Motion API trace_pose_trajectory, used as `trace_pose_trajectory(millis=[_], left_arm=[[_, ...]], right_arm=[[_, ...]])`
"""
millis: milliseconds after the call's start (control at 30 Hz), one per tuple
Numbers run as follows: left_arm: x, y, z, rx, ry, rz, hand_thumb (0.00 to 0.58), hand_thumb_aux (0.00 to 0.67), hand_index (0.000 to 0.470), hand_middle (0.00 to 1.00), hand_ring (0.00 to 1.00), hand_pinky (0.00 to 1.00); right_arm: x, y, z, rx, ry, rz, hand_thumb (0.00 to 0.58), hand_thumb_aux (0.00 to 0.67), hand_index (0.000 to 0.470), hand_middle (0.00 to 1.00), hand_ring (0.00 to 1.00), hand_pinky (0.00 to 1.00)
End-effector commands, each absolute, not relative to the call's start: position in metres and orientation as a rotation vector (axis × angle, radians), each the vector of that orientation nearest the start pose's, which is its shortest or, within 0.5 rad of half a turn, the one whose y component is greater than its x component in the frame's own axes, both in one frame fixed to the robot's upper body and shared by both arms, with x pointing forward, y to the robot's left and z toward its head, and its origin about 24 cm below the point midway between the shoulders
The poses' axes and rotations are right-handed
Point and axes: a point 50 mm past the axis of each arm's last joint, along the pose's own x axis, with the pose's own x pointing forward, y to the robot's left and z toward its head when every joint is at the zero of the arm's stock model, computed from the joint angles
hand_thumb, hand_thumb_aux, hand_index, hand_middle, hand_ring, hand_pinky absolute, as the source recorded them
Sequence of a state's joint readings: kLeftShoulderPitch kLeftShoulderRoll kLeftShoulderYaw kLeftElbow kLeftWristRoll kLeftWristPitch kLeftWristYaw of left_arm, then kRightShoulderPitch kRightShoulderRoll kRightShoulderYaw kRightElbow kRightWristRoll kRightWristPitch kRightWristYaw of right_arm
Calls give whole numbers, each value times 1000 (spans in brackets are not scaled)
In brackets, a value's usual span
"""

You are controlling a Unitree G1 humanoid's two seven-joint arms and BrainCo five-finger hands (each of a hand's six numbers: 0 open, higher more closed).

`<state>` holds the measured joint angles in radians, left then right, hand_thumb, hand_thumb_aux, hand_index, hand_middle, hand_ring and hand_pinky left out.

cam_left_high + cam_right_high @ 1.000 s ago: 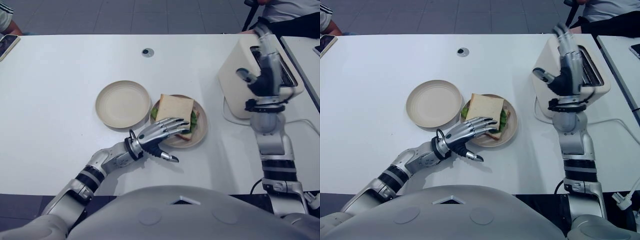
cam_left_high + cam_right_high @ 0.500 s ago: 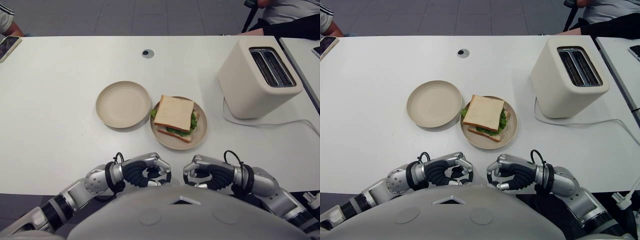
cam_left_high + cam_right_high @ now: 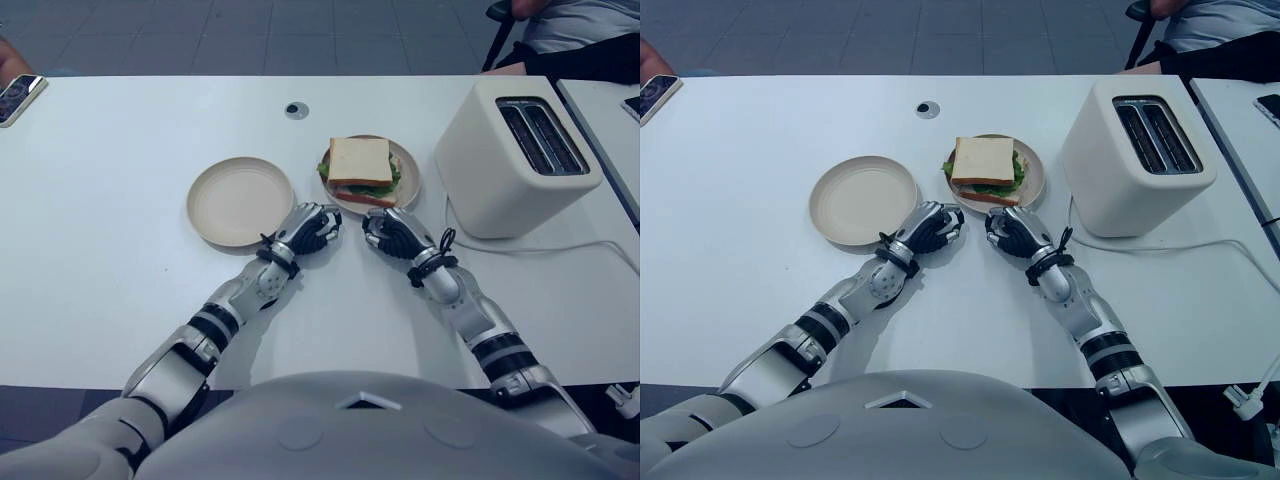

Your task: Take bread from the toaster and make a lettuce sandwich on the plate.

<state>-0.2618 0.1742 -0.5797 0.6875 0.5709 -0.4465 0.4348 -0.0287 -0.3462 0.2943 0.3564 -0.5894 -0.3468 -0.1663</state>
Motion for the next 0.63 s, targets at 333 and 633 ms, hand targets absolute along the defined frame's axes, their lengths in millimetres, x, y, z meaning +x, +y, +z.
trace_pose_trajectory(millis=[333, 633], left_arm=[[214, 95, 33, 27, -449, -145, 0, 0, 0, 0, 0, 0], [219, 102, 29, 66, -419, -42, 0, 0, 0, 0, 0, 0]], right_arm=[[217, -155, 35, -337, -372, 1, 0, 0, 0, 0, 0, 0], [215, -154, 36, -314, -394, -9, 0, 0, 0, 0, 0, 0]])
